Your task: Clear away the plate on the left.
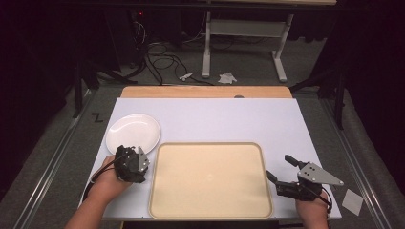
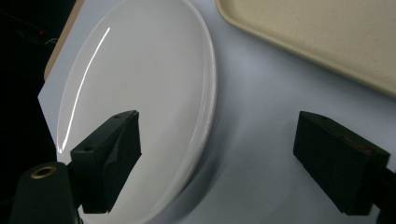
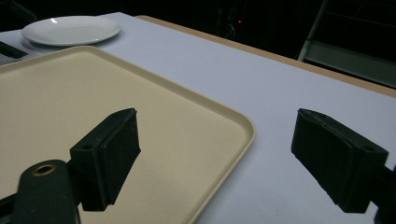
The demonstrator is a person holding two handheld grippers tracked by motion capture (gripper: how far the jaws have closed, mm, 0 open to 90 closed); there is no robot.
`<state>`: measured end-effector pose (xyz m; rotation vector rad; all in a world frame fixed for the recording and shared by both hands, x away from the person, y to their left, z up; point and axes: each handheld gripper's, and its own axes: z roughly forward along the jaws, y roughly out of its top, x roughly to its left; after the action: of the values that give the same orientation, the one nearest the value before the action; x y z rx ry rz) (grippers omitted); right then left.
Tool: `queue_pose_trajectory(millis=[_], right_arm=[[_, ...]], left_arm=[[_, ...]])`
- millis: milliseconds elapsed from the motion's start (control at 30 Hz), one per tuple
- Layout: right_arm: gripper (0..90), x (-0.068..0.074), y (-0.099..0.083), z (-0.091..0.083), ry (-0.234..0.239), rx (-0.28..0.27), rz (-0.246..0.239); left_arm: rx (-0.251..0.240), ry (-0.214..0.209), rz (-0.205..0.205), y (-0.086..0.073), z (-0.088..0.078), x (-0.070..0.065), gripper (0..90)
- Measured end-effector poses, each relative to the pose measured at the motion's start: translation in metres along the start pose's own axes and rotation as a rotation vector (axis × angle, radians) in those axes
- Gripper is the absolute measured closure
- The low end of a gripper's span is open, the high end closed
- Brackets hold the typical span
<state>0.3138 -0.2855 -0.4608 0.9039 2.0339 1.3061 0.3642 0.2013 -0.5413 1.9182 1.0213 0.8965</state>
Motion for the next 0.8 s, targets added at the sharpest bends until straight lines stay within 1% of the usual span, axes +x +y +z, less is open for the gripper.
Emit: queue_pose_trajectory(millis=[67, 100, 133, 167, 233, 267, 300, 333, 367, 400, 433, 467, 533, 633, 667, 733, 800], right_arm=[[16.2, -0.001, 0.0, -0.002, -0.003, -0.006, 0.004], [16.2, -0.001, 0.0, -0.003, -0.005, -0.008, 0.01], [16.2, -0.001, 0.0, -0.003, -0.004, -0.01, 0.011], [16.2, -0.001, 0.0, -0.003, -0.006, -0.01, 0.009], [16.2, -0.001, 0.0, -0.002, -0.005, -0.008, 0.005], [16.2, -0.001, 0.0, -0.002, -0.003, -0.007, 0.007], [16.2, 0.0, 0.0, -0.002, -0.003, -0.004, 0.003], [16.2, 0.0, 0.0, -0.001, -0.001, -0.008, 0.003], [16.2, 0.0, 0.0, -0.002, -0.001, -0.007, -0.002], [16.2, 0.0, 0.0, -0.002, 0.001, -0.01, 0.003], [16.2, 0.0, 0.0, -0.002, -0.001, -0.009, 0.004], [16.2, 0.0, 0.0, -0.002, -0.003, -0.005, 0.012], [16.2, 0.0, 0.0, -0.002, -0.003, -0.006, 0.007], [16.2, 0.0, 0.0, -0.001, 0.005, -0.01, 0.008], [16.2, 0.0, 0.0, -0.001, 0.005, -0.007, 0.002], [16.2, 0.0, 0.0, -0.001, 0.004, -0.004, 0.002], [16.2, 0.0, -0.001, -0.001, 0.005, -0.003, 0.003]], left_arm=[[0.003, 0.014, 0.021, 0.002, 0.004, 0.002, 17.5], [0.003, 0.014, 0.021, 0.002, 0.004, 0.002, 17.5], [0.015, 0.018, 0.052, 0.002, 0.007, 0.004, 18.1], [0.022, 0.027, 0.073, 0.002, 0.008, 0.005, 19.0], [0.035, 0.023, 0.077, 0.003, 0.01, 0.008, 20.9], [0.038, 0.027, 0.093, 0.003, 0.011, 0.009, 22.0], [0.044, 0.028, 0.111, 0.002, 0.012, 0.009, 23.6], [0.056, 0.028, 0.137, 0.002, 0.013, 0.01, 25.1], [0.056, 0.027, 0.157, 0.001, 0.014, 0.01, 26.5], [0.061, 0.032, 0.182, 0.001, 0.016, 0.01, 29.2], [0.072, 0.043, 0.216, -0.001, 0.018, 0.01, 32.1], [0.072, 0.039, 0.235, -0.001, 0.019, 0.009, 33.5], [0.073, 0.048, 0.264, -0.002, 0.022, 0.009, 38.2], [0.068, 0.062, 0.288, -0.003, 0.027, 0.009, 43.9], [0.069, 0.066, 0.302, -0.003, 0.028, 0.009, 45.2], [0.059, 0.075, 0.322, -0.005, 0.03, 0.008, 45.9], [0.054, 0.077, 0.328, -0.005, 0.03, 0.007, 46.1]])
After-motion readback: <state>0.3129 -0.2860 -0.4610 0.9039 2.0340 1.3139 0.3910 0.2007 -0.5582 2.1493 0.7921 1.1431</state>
